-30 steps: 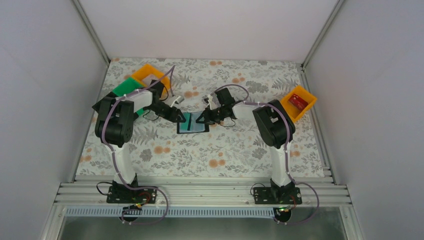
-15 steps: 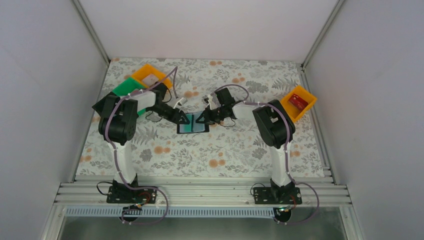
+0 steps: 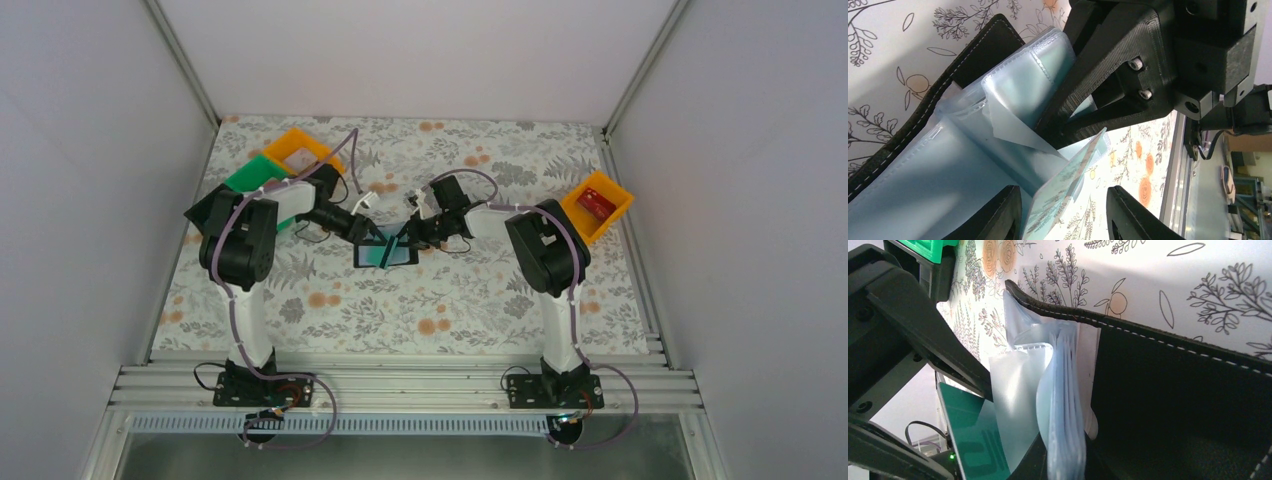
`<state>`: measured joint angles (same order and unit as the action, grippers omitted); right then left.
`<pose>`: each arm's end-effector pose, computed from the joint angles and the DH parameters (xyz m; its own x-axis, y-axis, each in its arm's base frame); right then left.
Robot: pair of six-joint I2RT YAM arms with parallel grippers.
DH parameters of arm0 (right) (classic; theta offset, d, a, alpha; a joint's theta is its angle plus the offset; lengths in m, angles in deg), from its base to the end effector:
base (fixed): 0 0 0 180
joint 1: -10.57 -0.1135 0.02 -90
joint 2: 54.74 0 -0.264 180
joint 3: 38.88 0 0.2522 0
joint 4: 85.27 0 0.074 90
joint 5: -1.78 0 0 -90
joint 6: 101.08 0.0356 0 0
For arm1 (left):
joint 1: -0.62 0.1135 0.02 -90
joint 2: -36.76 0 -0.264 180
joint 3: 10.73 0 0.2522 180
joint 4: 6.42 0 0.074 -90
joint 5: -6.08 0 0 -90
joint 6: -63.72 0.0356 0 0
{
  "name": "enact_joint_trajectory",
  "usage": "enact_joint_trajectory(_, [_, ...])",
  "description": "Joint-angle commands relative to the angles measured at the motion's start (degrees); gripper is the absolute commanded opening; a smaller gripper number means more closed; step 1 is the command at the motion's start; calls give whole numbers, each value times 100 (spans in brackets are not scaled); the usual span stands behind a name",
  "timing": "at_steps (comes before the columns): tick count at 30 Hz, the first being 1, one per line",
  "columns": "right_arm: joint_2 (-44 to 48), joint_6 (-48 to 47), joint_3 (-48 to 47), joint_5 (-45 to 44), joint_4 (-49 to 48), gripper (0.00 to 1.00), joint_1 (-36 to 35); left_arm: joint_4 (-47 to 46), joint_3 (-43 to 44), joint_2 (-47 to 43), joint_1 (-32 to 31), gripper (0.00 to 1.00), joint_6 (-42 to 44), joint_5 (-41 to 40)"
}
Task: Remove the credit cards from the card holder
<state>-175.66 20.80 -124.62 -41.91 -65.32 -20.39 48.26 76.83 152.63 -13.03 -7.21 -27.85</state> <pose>0.3453 0.2372 0.1138 -0.9723 -0.1579 -0.1722 -0.2312 0.5453 0.8057 0.3513 -0.1157 0.1383 -0.8364 0.3908 -0.3844 0.5326 0.4135 -0.7384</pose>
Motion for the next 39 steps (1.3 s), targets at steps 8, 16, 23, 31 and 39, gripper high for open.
enact_joint_trajectory(8, [-64,33,112,-90,-110,4,-21,-41,-23,85,-100,3,285,335])
enact_joint_trajectory(16, [5,-13,116,-131,-30,4,-10,540,173,-331,-39,2,847,228])
enact_joint_trajectory(23, [126,-151,-39,-524,445,14,1,1184,964,-1664,104,3,1533,-1281])
enact_joint_trajectory(31, [910,-219,-50,-1521,921,61,277,2367,2175,-2263,106,2,1810,-1619])
enact_joint_trajectory(39, [2367,-1158,-540,-2337,1765,81,434,3286,3951,-2499,104,2,1662,-1093])
